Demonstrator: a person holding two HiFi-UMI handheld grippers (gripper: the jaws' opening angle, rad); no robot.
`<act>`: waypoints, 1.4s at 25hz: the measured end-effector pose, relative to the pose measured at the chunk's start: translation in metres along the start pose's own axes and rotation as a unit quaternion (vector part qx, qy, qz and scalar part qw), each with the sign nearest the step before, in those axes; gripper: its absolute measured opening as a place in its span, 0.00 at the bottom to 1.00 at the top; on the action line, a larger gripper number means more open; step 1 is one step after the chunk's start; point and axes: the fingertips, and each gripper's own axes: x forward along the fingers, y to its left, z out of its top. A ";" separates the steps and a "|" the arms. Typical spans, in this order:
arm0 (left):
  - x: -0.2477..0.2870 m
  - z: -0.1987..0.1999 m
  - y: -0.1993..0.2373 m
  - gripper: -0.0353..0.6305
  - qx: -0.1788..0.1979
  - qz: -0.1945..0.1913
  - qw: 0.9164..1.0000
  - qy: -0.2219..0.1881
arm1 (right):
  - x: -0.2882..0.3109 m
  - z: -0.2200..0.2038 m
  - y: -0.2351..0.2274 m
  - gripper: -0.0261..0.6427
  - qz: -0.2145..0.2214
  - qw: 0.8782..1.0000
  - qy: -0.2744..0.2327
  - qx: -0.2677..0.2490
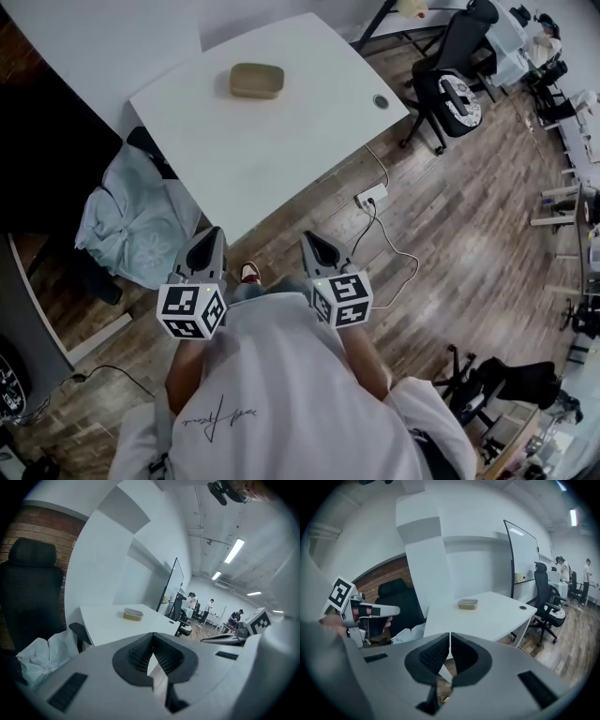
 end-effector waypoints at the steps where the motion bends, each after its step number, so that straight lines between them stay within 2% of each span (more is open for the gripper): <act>1: 0.001 0.001 0.003 0.06 -0.002 0.000 1.000 0.000 | 0.001 0.001 0.000 0.06 -0.002 1.000 0.002 0.000; 8: 0.010 -0.001 0.014 0.06 -0.011 -0.003 1.000 0.009 | 0.011 0.000 -0.008 0.06 -0.011 1.000 0.013 0.005; 12: 0.019 0.002 0.012 0.06 -0.009 -0.006 1.000 0.013 | 0.018 0.005 -0.016 0.06 -0.009 1.000 0.008 0.024; 23: 0.071 0.032 0.018 0.06 -0.002 -0.005 1.000 0.016 | 0.060 0.034 -0.054 0.06 0.001 1.000 0.011 0.022; 35: 0.117 0.051 0.026 0.06 -0.013 0.016 0.999 0.026 | 0.121 0.064 -0.078 0.06 0.047 0.998 0.025 0.017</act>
